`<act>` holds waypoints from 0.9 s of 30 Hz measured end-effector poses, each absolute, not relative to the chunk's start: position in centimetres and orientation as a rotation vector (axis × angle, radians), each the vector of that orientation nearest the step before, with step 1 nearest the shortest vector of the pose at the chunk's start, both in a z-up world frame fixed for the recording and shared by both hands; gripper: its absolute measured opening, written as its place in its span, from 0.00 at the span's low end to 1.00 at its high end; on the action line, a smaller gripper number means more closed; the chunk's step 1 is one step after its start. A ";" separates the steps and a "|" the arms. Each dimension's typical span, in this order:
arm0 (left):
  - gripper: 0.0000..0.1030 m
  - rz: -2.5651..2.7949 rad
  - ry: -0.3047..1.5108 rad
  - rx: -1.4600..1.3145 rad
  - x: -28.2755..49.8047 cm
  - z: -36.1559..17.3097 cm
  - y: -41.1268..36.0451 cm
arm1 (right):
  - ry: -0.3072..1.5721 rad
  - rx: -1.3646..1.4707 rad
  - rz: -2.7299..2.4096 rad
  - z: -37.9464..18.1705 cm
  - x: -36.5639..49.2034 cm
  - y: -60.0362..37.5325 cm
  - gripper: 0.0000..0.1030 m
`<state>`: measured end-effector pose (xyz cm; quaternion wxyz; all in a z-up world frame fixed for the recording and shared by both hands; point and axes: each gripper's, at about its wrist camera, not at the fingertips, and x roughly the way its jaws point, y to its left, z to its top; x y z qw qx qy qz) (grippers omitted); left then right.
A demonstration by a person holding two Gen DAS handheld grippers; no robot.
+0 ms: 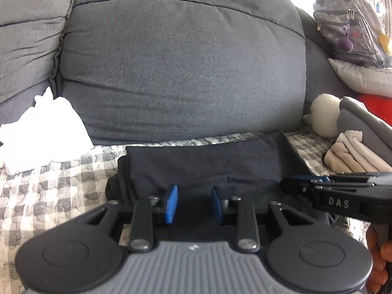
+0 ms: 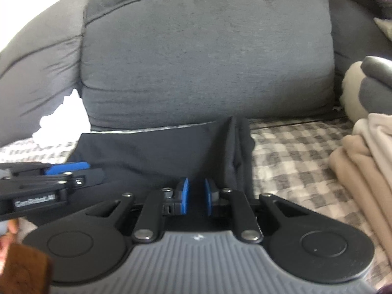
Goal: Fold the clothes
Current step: 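Open both grippers to release the folded T-shirt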
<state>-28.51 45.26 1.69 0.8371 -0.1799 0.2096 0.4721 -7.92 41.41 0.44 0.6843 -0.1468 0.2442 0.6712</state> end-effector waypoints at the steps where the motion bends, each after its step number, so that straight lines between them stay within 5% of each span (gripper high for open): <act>1: 0.30 0.997 0.443 -0.381 -28.5 1.7 45.3 | 0.543 -0.333 1.498 0.3 -7.8 41.4 0.15; 11: 0.30 0.991 0.431 -0.376 -28.8 1.9 45.0 | 0.488 -0.360 1.414 0.2 -7.7 41.0 0.16; 14: 0.33 0.991 0.424 -0.376 -29.0 2.3 44.8 | 0.506 -0.295 1.440 0.8 -7.8 40.1 0.34; 18: 0.60 1.006 0.387 -0.313 -29.3 3.5 42.6 | 0.451 -0.260 1.481 2.2 -9.0 38.5 0.51; 23: 0.63 1.056 0.383 -0.300 -29.3 3.8 41.6 | 0.423 -0.268 1.493 3.0 -9.7 37.1 0.60; 27: 0.81 1.090 0.384 -0.299 -29.2 4.0 40.9 | 0.456 -0.253 1.487 2.6 -9.5 36.3 0.65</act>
